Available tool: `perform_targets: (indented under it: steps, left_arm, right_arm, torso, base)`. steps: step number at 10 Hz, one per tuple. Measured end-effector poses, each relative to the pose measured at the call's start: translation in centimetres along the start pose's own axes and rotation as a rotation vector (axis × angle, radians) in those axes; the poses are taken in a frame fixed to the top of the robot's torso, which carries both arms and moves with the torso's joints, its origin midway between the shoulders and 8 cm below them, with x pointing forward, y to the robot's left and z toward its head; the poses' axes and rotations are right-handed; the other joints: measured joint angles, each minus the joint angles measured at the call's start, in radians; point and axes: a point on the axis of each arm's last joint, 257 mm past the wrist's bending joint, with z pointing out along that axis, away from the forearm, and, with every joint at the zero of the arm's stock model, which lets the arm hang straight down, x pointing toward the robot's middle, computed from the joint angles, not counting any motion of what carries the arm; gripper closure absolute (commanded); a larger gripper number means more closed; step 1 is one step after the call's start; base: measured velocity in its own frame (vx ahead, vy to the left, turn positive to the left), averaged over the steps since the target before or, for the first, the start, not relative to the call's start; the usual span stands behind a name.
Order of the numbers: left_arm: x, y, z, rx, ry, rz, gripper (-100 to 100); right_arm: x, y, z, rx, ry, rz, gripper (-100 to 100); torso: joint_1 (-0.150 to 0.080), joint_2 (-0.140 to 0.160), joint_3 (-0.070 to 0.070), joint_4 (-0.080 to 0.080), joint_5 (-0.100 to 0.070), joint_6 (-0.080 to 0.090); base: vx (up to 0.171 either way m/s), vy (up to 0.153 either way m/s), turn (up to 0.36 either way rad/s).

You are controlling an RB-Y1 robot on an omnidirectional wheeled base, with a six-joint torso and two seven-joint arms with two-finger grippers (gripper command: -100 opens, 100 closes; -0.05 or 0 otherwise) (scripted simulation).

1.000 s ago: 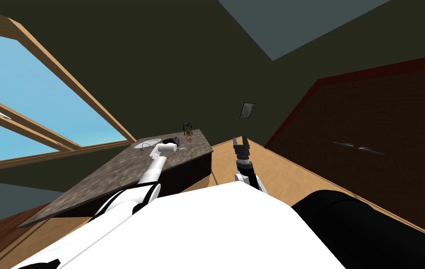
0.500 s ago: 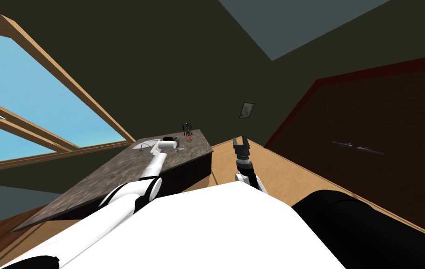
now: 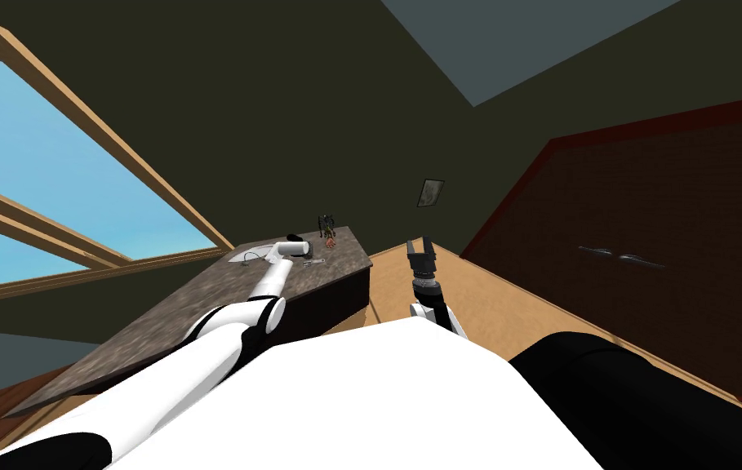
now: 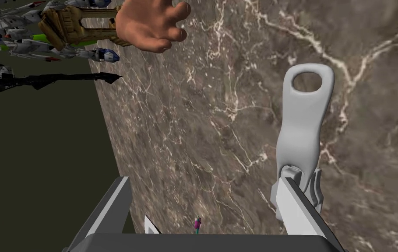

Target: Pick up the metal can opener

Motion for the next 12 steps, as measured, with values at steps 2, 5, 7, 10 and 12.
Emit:
perform_targets:
  steps: [2,5,7,10,12]
  left_arm:
    - [-0.1,1.4,0.5,-0.065,-0.003,-0.015,-100]
    - [-0.1,3.2,0.8,-0.166,-0.004,-0.045,-100]
    - [0.0,4.4,0.9,-0.232,-0.001,-0.065,-100]
    - [0.3,5.9,0.7,-0.324,0.004,-0.098,-100]
    - [0.3,7.0,0.5,-0.381,0.007,-0.118,-100]
  right_arm:
    - [0.0,0.0,0.0,0.000,0.000,0.000,0]
    - [0.0,0.0,0.0,0.000,0.000,0.000,0]
    - [0.0,0.0,0.0,0.000,0.000,0.000,0]
    - [0.0,0.0,0.0,0.000,0.000,0.000,0]
    - [0.0,0.0,0.0,0.000,0.000,0.000,0]
  torso:
    - [0.000,0.000,0.000,0.000,0.000,0.000]
    - [0.000,0.000,0.000,0.000,0.000,0.000]
    - [0.001,-0.001,0.000,0.000,0.000,0.000]
    - [0.001,-0.001,-0.001,0.000,0.000,0.000]
    - [0.000,-0.001,-0.001,0.000,0.000,0.000]
  base:
    - [0.019,0.013,-0.020]
    - [0.027,0.024,-0.019]
    - [0.031,0.027,-0.019]
    - [0.034,0.026,-0.017]
    - [0.035,0.023,-0.017]
